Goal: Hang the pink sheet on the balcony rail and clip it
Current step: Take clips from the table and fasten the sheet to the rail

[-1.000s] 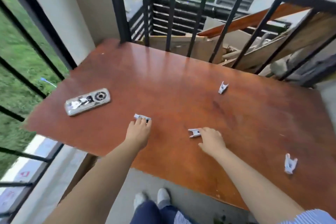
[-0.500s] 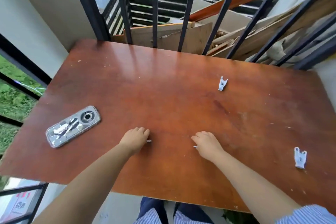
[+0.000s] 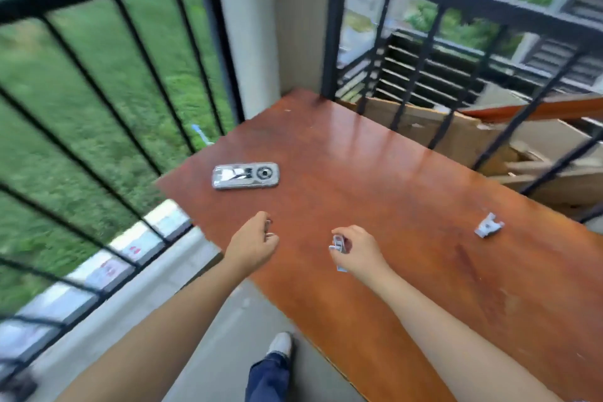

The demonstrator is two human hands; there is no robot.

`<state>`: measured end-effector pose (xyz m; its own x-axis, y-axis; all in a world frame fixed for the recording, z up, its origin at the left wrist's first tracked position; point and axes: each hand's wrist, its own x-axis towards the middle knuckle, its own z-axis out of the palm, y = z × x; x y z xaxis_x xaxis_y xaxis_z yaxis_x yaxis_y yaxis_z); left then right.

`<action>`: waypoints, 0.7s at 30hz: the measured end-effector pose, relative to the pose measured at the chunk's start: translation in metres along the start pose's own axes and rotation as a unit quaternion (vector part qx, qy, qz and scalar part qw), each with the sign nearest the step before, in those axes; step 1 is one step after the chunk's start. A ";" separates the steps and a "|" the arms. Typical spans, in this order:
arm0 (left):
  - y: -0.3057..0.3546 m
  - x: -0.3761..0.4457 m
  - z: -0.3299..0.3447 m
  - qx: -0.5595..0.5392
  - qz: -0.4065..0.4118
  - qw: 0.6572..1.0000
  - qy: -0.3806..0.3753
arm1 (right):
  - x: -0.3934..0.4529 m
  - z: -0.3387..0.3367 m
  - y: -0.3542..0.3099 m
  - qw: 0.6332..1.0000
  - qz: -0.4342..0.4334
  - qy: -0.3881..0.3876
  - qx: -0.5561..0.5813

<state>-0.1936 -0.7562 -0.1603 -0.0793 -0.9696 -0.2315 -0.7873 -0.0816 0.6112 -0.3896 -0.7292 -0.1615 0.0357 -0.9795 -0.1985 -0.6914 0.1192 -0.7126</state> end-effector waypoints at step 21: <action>-0.130 -0.407 -0.274 0.295 -0.345 0.730 0.511 | -0.150 0.210 -0.456 0.760 -0.431 -0.457 0.169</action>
<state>0.1086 -0.4143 0.0619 0.7211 -0.4342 0.5399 -0.5739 -0.8109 0.1144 0.0721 -0.6025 0.0519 0.9626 -0.2142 0.1661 0.0928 -0.3154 -0.9444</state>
